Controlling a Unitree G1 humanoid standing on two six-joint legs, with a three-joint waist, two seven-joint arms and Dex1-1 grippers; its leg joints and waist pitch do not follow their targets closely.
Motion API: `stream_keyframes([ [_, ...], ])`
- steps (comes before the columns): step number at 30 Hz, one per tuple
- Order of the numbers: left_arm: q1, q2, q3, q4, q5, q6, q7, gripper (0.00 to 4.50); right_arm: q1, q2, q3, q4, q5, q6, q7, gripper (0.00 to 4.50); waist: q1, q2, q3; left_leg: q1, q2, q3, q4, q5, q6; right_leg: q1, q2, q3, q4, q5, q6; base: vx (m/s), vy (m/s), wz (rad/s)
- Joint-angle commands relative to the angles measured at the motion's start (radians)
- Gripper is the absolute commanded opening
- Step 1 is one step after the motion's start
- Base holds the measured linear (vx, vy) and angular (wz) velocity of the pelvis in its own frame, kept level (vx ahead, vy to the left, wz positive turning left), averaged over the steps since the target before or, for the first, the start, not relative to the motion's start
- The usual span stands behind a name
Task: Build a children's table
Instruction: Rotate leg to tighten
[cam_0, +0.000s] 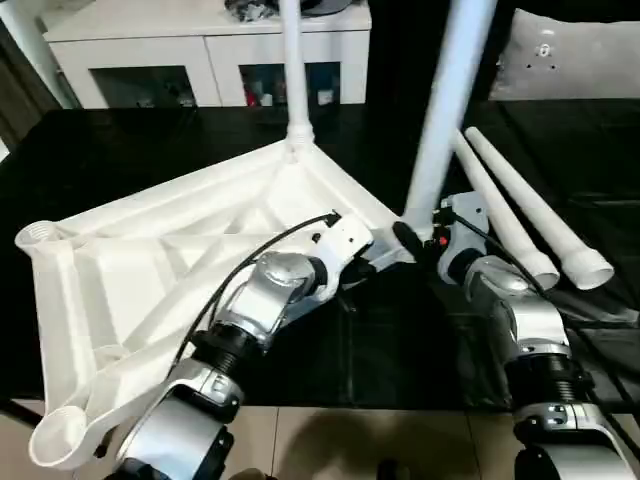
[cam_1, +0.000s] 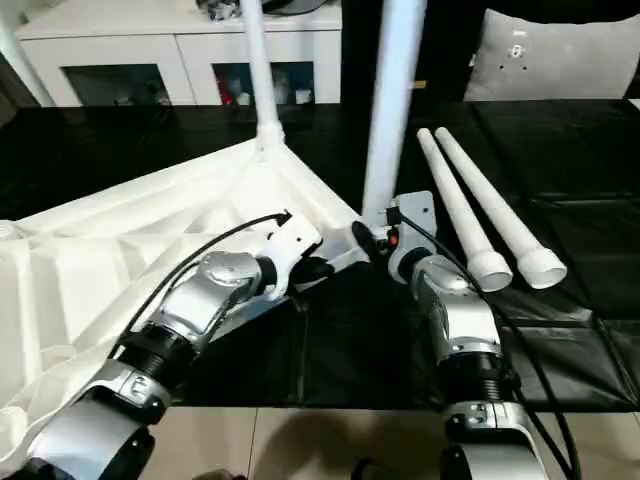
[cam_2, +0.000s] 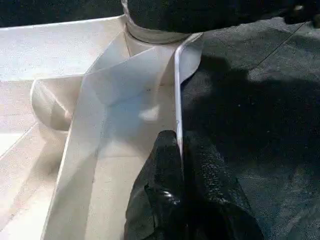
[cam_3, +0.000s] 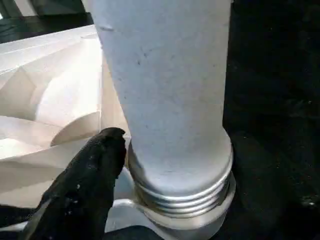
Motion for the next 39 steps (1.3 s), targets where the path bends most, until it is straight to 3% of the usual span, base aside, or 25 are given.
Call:
stream_keyframes([
  [1,-0.018,0.003,0.008,-0.050,-0.005,-0.072,-0.010,0.00,0.021,0.022,0.058,-0.017,0.026,0.003,0.055,3.93,0.009,-0.020,-0.071,-0.001,-0.004,0.013,-0.056,-0.173,0.127,0.085,-0.040,0.026,-0.069,-0.386,-0.117,0.000,0.000,0.00],
  [7,-0.012,0.080,-0.008,-0.028,-0.008,-0.146,-0.113,0.00,0.065,-0.093,0.080,-0.057,0.018,-0.046,0.212,4.43,0.011,-0.018,-0.068,0.002,0.000,0.013,-0.057,-0.195,0.133,0.083,-0.039,0.028,-0.068,-0.369,-0.129,0.000,0.000,0.00],
  [16,0.016,0.183,-0.047,-0.034,-0.033,-0.265,-0.322,0.00,0.100,-0.284,0.107,-0.080,0.034,-0.121,0.488,4.43,0.033,-0.016,-0.068,0.005,0.007,0.014,-0.056,-0.193,0.141,0.082,-0.041,0.033,-0.059,-0.339,-0.154,0.000,0.000,0.00],
  [19,0.027,0.239,-0.082,-0.039,-0.028,-0.323,-0.429,0.00,0.087,-0.350,0.128,-0.056,0.006,-0.235,0.564,4.43,0.042,-0.015,-0.070,0.005,0.010,0.014,-0.056,-0.199,0.134,0.082,-0.043,0.035,-0.056,-0.336,-0.155,0.000,0.000,0.00],
  [27,0.034,0.295,-0.106,-0.060,-0.042,-0.372,-0.554,0.00,0.095,-0.400,0.175,-0.084,0.054,-0.263,0.772,4.43,0.062,-0.020,-0.068,0.009,0.014,0.016,-0.057,-0.213,0.132,0.079,-0.043,0.037,-0.051,-0.342,-0.171,0.000,0.000,0.00],
  [39,0.062,0.325,-0.139,-0.137,-0.064,-0.390,-0.669,0.00,0.097,-0.389,0.230,-0.092,0.088,-0.264,0.899,4.27,0.073,-0.021,-0.064,0.008,0.014,0.014,-0.059,-0.235,0.110,0.075,-0.044,0.037,-0.058,-0.443,-0.132,0.000,0.000,0.00],
])
